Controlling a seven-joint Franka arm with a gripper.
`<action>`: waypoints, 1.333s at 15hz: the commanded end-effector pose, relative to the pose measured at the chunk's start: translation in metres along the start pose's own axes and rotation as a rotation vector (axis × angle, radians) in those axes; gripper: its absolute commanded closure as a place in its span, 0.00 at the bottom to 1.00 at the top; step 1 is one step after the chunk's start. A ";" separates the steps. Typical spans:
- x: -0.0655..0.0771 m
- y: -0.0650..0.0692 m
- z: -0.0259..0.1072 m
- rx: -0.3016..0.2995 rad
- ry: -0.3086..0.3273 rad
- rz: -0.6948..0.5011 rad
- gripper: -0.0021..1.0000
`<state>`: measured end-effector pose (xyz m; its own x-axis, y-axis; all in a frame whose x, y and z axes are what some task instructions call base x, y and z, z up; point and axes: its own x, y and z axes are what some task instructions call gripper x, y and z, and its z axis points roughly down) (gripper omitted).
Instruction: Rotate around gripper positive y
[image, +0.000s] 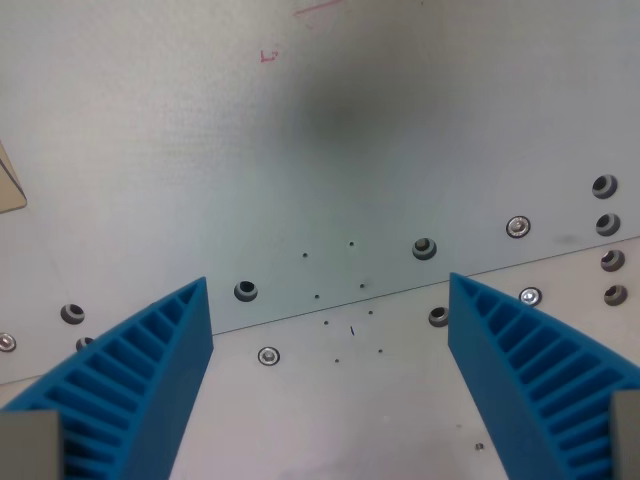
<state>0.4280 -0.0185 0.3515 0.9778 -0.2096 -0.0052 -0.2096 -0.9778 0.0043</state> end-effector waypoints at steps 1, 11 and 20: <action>0.000 0.000 -0.002 0.001 0.017 0.000 0.00; 0.000 0.000 -0.002 0.001 0.134 0.000 0.00; 0.000 0.000 -0.002 0.001 0.239 0.000 0.00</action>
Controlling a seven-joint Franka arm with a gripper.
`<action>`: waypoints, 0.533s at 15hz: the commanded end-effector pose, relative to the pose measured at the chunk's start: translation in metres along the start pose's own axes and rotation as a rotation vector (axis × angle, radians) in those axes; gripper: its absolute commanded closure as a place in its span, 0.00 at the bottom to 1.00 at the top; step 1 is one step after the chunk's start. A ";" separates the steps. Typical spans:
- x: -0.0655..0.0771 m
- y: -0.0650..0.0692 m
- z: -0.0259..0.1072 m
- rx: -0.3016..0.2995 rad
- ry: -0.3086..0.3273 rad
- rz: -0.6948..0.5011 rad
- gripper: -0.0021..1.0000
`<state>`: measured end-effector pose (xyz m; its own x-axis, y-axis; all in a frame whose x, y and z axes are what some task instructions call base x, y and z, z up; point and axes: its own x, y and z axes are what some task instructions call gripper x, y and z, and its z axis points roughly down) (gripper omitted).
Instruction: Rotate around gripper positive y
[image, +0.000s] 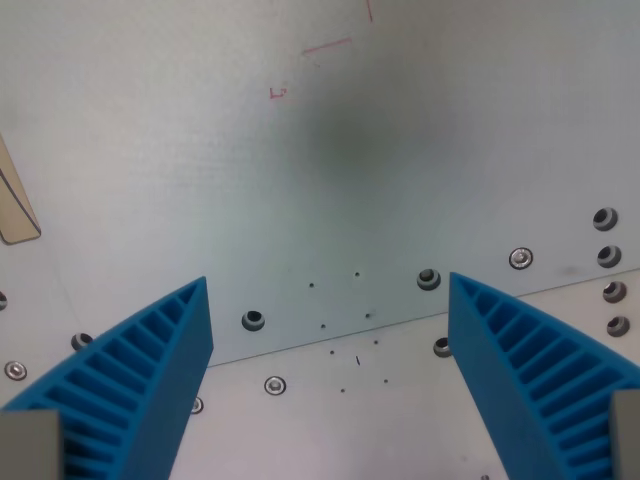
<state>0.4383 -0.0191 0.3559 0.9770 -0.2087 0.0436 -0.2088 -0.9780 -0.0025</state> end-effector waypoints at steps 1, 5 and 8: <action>-0.010 0.002 0.002 -0.006 0.201 0.000 0.00; -0.010 0.002 0.002 -0.006 0.248 0.000 0.00; -0.010 0.002 0.002 -0.006 0.283 0.000 0.00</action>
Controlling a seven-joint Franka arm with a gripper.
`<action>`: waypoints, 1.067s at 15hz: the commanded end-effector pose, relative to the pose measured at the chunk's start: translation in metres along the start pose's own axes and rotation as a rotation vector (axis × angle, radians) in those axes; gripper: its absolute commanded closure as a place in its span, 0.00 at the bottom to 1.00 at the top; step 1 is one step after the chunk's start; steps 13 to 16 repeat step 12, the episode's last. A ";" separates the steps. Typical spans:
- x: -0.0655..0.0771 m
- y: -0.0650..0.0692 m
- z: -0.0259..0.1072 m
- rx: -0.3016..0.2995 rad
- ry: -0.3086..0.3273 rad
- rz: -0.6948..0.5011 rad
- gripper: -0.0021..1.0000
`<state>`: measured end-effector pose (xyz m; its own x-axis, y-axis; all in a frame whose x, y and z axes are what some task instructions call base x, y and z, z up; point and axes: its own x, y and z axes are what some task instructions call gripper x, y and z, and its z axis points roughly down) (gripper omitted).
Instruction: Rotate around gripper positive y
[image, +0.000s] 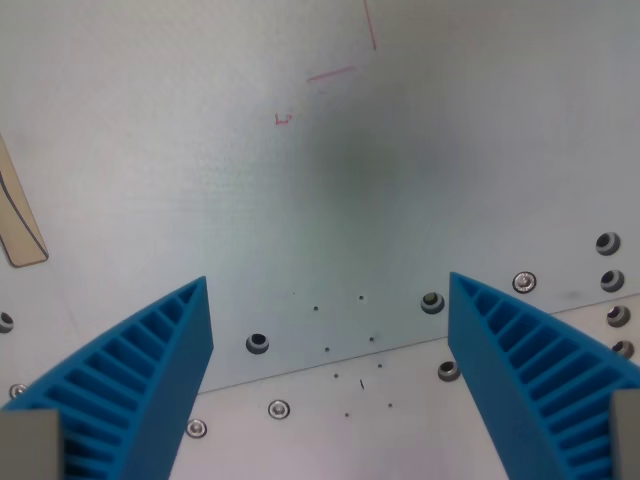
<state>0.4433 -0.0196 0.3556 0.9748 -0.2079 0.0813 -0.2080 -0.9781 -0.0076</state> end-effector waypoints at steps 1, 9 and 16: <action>-0.016 0.002 0.001 -0.011 0.257 0.000 0.00; -0.016 0.002 0.001 -0.011 0.350 -0.001 0.00; -0.016 0.002 0.001 -0.011 0.385 -0.001 0.00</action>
